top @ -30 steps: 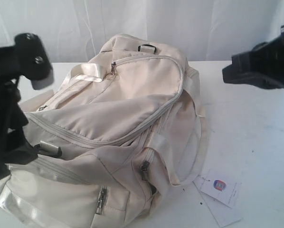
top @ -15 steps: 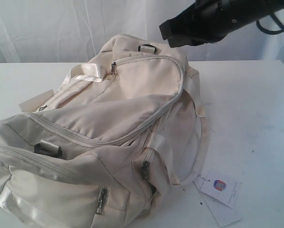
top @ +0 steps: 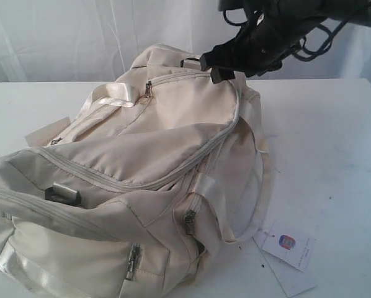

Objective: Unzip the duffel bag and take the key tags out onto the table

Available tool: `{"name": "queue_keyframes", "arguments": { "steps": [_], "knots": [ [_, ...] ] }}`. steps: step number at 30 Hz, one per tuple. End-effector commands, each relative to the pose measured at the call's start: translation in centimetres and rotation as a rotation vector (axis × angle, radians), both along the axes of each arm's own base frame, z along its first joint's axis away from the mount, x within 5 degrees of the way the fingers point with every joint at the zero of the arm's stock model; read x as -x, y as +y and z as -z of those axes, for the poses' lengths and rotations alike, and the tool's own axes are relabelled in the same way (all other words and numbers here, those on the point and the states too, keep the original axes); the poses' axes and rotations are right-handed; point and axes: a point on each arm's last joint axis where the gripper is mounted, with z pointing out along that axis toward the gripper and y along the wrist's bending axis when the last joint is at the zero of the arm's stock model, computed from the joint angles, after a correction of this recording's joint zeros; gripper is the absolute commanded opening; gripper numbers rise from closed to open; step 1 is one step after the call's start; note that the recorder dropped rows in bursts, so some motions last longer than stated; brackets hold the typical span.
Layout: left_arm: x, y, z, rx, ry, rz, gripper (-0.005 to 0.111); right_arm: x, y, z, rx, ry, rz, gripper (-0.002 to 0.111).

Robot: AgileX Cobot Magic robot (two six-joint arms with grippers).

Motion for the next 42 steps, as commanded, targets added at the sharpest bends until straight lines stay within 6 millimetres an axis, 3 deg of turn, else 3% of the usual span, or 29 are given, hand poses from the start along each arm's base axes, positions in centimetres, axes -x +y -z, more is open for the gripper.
{"name": "queue_keyframes", "arguments": {
  "steps": [1,6,9,10,12,21,27,42],
  "knots": [
    [0.1,0.1,0.0,0.021,0.004,-0.017,0.0,-1.4,0.5,2.3,0.055,0.026,0.004,0.063],
    [0.1,-0.1,0.0,0.036,-0.005,-0.013,0.0,-2.3,0.8,4.6,0.085,0.068,0.02,0.058],
    [0.0,-0.2,0.3,0.043,-0.006,-0.008,0.0,-2.2,0.7,4.9,0.098,0.092,0.019,0.033],
    [0.0,-0.2,0.5,0.046,-0.005,-0.006,0.0,-2.1,0.7,4.9,0.108,0.105,0.017,0.018],
    [0.1,-0.3,0.9,0.051,0.004,-0.004,0.0,-1.8,0.4,4.7,0.136,0.119,0.015,0.0],
    [0.3,-0.5,2.8,0.057,0.036,0.013,0.0,-1.2,-3.3,4.0,0.25,0.268,0.196,0.0],
    [-0.1,-0.9,3.7,0.077,0.005,0.03,0.0,-0.3,-5.3,2.5,0.287,0.331,0.234,0.0],
    [-0.8,-1.6,4.1,0.085,0.01,0.037,0.0,5.4,-7.8,1.6,0.325,0.364,0.203,0.0]
  ]
}}
